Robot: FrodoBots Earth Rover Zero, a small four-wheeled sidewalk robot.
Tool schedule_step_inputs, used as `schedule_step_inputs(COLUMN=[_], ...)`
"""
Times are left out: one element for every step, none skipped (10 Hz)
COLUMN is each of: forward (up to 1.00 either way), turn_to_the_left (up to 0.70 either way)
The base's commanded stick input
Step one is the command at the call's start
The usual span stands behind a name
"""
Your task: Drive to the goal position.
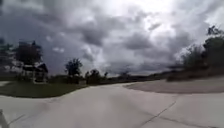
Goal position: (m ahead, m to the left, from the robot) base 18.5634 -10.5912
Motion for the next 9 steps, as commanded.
schedule_step_inputs(forward=[0.85,0.85,0.85,0.85,0.85,0.85,0.85,0.85,0.85], turn_to_the_left=[0.0,0.2,0.31,0.1,0.0,0.0,0.0,0.0,0.0])
